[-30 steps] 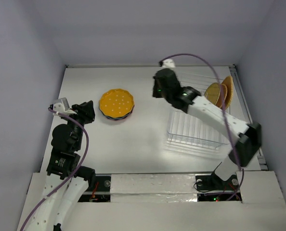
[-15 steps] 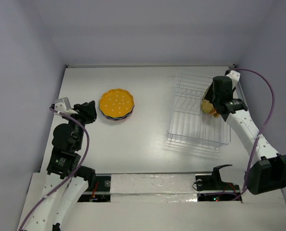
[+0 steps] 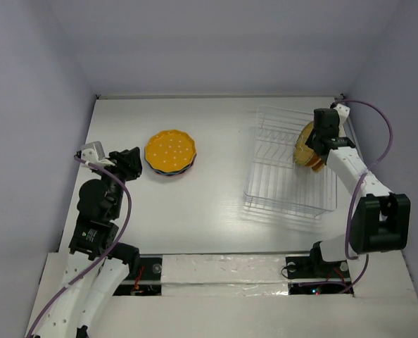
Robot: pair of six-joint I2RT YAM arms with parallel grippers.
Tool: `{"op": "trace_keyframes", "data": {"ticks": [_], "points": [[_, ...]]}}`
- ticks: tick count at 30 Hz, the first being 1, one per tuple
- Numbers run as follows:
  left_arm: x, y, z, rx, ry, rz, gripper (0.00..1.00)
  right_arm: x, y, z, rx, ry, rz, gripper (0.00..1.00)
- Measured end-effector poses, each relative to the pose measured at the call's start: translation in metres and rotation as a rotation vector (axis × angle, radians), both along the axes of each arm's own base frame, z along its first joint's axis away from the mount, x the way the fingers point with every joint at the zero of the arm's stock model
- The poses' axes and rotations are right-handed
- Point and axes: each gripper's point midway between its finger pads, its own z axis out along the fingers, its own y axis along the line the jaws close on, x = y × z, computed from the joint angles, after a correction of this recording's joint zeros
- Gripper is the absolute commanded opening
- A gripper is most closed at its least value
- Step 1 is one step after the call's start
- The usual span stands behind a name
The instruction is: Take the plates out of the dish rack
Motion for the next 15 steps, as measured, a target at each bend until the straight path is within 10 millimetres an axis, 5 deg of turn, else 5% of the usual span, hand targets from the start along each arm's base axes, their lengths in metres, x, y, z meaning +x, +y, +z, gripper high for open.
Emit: {"op": "trace_keyframes", "data": {"ticks": [7, 15], "points": [[0.000, 0.000, 0.000, 0.000, 0.000, 0.000, 0.35, -0.002, -0.007, 0.010, -0.070, 0.000, 0.031, 0.02], [0.000, 0.000, 0.000, 0.004, 0.001, 0.000, 0.35, -0.025, -0.010, 0.054, -0.122, -0.067, 0.044, 0.00]]}}
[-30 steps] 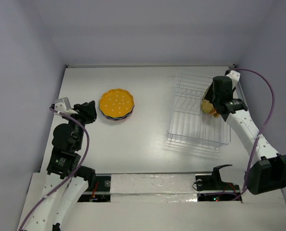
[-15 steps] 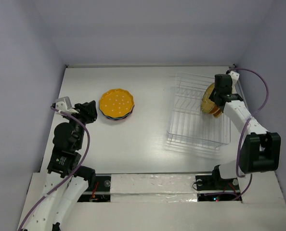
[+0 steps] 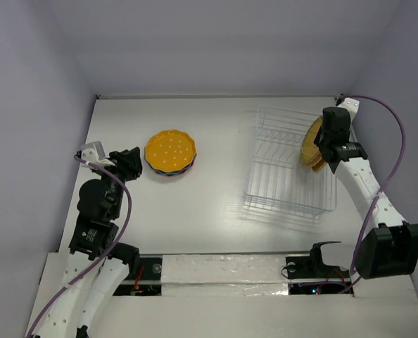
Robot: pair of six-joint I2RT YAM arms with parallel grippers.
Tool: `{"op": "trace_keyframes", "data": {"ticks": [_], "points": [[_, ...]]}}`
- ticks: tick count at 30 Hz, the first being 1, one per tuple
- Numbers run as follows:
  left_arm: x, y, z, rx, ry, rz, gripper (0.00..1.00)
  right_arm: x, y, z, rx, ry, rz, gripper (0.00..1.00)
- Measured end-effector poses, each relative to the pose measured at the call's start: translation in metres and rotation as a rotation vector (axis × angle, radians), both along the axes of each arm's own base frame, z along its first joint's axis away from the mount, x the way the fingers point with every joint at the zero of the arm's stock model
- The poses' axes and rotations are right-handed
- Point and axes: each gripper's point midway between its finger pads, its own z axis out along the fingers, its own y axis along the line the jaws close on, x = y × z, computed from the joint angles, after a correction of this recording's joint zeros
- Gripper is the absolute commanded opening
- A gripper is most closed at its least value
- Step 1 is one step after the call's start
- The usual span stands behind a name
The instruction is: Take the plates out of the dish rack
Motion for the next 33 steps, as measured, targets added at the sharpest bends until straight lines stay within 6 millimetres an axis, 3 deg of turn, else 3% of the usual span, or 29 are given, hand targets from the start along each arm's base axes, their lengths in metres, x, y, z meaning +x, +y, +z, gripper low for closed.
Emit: {"op": "trace_keyframes", "data": {"ticks": [4, 7, 11, 14, 15, 18, 22, 26, 30, 33], "points": [[0.000, 0.000, 0.000, 0.000, 0.001, 0.000, 0.35, -0.009, 0.008, 0.037, -0.001, -0.081, 0.027, 0.00], [0.000, 0.000, 0.000, 0.001, 0.001, 0.000, 0.35, -0.017, 0.030, 0.074, 0.062, -0.194, 0.114, 0.00], [0.001, 0.000, -0.001, 0.002, 0.004, 0.000, 0.35, -0.030, 0.096, 0.110, 0.194, -0.318, 0.348, 0.00], [0.002, -0.001, -0.003, 0.004, 0.011, 0.000, 0.35, -0.038, 0.165, 0.110, 0.284, -0.310, 0.569, 0.00], [0.002, -0.001, -0.003, 0.005, 0.013, 0.000, 0.35, -0.044, 0.197, 0.104, 0.319, -0.283, 0.668, 0.00], [0.003, -0.001, -0.005, 0.007, 0.019, 0.000, 0.35, -0.059, 0.266, 0.065, 0.372, -0.142, 0.878, 0.00], [0.004, -0.001, -0.006, 0.008, 0.024, 0.000, 0.35, -0.094, 0.331, -0.006, 0.416, 0.105, 1.092, 0.00], [0.004, -0.001, -0.007, 0.009, 0.027, 0.000, 0.35, -0.117, 0.364, -0.058, 0.435, 0.285, 1.202, 0.00], [0.003, -0.001, -0.010, 0.013, 0.037, 0.000, 0.35, -0.125, 0.378, -0.098, 0.441, 0.398, 1.235, 0.01], [0.003, -0.001, -0.011, 0.016, 0.042, 0.000, 0.35, -0.125, 0.381, -0.121, 0.443, 0.456, 1.222, 0.11]]}}
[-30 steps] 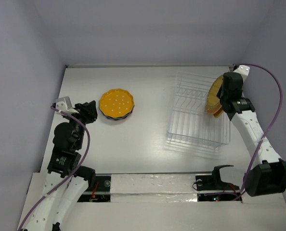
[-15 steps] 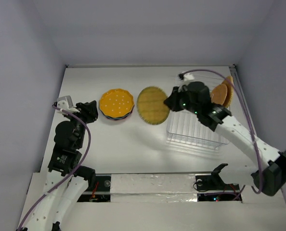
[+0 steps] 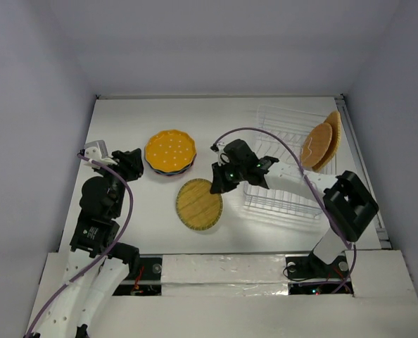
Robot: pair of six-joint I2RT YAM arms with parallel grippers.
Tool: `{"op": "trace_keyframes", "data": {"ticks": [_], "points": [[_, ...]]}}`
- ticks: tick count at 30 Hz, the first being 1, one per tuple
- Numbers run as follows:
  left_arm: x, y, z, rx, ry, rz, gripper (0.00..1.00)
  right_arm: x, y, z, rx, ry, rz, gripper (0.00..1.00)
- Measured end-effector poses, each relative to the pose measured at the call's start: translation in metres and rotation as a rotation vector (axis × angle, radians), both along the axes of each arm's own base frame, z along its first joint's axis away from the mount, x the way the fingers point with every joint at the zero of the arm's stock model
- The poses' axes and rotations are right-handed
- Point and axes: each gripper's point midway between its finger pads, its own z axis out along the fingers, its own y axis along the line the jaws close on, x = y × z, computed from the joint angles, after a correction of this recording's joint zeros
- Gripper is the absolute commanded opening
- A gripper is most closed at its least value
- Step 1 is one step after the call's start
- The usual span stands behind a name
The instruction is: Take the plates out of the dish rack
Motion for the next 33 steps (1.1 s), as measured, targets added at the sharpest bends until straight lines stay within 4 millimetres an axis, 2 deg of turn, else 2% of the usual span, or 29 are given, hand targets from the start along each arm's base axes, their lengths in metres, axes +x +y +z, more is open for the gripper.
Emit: {"op": "trace_keyframes", "data": {"ticks": [4, 10, 15, 18, 19, 21, 22, 24, 26, 28, 31, 33], "points": [[0.000, 0.000, 0.000, 0.001, 0.001, 0.000, 0.35, 0.007, 0.005, -0.011, -0.015, 0.013, -0.009, 0.35], [0.000, 0.000, 0.000, 0.001, 0.001, 0.000, 0.35, 0.020, -0.008, -0.036, -0.114, -0.008, -0.077, 0.58], [0.000, 0.000, 0.000, 0.001, 0.001, 0.000, 0.35, 0.026, -0.014, -0.039, -0.146, -0.028, -0.110, 0.65], [0.000, 0.000, 0.000, 0.001, 0.001, 0.000, 0.35, 0.028, -0.017, -0.031, -0.147, -0.046, -0.127, 0.65], [0.000, 0.000, 0.000, 0.001, 0.001, 0.000, 0.35, 0.029, -0.018, -0.024, -0.142, -0.059, -0.139, 0.63], [0.000, 0.000, 0.000, 0.001, 0.001, 0.000, 0.35, 0.033, -0.021, 0.002, -0.111, -0.111, -0.168, 0.46], [0.000, 0.000, 0.000, 0.001, 0.000, 0.000, 0.35, 0.037, -0.024, 0.021, -0.083, -0.154, -0.192, 0.21], [-0.001, 0.000, 0.000, 0.000, -0.002, 0.000, 0.35, 0.045, -0.034, 0.062, -0.026, -0.240, -0.255, 0.00], [-0.001, 0.000, 0.001, -0.001, -0.004, 0.000, 0.19, 0.056, -0.052, 0.102, 0.031, -0.318, -0.344, 0.00], [-0.002, 0.001, 0.001, -0.004, -0.005, 0.001, 0.00, 0.075, -0.087, 0.133, 0.053, -0.392, -0.483, 0.00], [-0.004, 0.001, 0.003, -0.004, -0.013, 0.000, 0.00, 0.104, -0.164, 0.158, 0.028, -0.470, -0.751, 0.00], [-0.005, 0.002, 0.006, -0.007, -0.022, 0.000, 0.00, 0.110, -0.218, 0.159, -0.027, -0.492, -0.912, 0.00]]}}
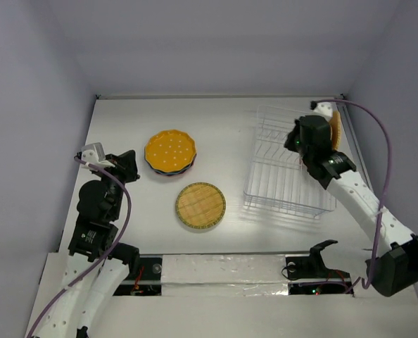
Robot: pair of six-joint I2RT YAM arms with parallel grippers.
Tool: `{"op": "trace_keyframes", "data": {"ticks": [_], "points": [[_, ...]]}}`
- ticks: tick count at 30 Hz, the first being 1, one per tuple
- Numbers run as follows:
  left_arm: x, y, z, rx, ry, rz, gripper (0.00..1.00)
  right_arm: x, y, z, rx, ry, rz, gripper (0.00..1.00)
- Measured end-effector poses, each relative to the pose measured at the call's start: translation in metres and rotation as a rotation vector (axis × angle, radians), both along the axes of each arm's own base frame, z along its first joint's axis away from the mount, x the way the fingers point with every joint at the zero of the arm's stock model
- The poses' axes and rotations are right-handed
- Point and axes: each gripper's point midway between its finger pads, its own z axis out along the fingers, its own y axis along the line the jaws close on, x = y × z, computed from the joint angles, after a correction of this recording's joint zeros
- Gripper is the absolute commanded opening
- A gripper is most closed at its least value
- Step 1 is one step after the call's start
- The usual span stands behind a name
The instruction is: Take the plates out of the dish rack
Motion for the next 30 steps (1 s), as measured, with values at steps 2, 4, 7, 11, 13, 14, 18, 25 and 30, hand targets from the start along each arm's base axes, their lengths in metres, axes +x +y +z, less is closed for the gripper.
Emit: {"op": "trace_keyframes", "data": {"ticks": [2, 4, 7, 11, 13, 14, 18, 25, 30], "points": [[-0.002, 0.001, 0.002, -0.003, -0.009, 0.000, 0.00, -0.003, -0.049, -0.005, -0.028, 0.010, -0.150, 0.07], [-0.003, 0.001, 0.004, -0.005, -0.016, 0.000, 0.03, -0.007, -0.082, -0.010, -0.055, 0.034, -0.249, 0.17], [-0.004, 0.001, 0.005, -0.009, -0.022, 0.000, 0.16, -0.007, -0.112, -0.022, -0.096, 0.083, -0.345, 0.33], [-0.006, 0.002, 0.007, -0.013, -0.029, 0.000, 0.21, -0.005, -0.128, -0.046, -0.182, 0.186, -0.410, 0.52], [-0.007, 0.002, 0.009, -0.015, -0.036, 0.000, 0.22, -0.004, -0.135, -0.054, -0.226, 0.225, -0.438, 0.52], [-0.008, 0.002, 0.010, -0.016, -0.039, 0.000, 0.22, -0.003, -0.138, -0.057, -0.242, 0.241, -0.452, 0.52], [-0.009, 0.002, 0.011, -0.018, -0.045, -0.003, 0.23, 0.000, -0.153, -0.063, -0.292, 0.275, -0.511, 0.52], [-0.011, 0.002, 0.013, -0.020, -0.051, -0.006, 0.23, 0.005, -0.177, -0.074, -0.321, 0.321, -0.568, 0.50], [-0.011, -0.001, 0.013, -0.020, -0.051, -0.017, 0.23, 0.013, -0.185, -0.091, -0.341, 0.362, -0.577, 0.47]]}}
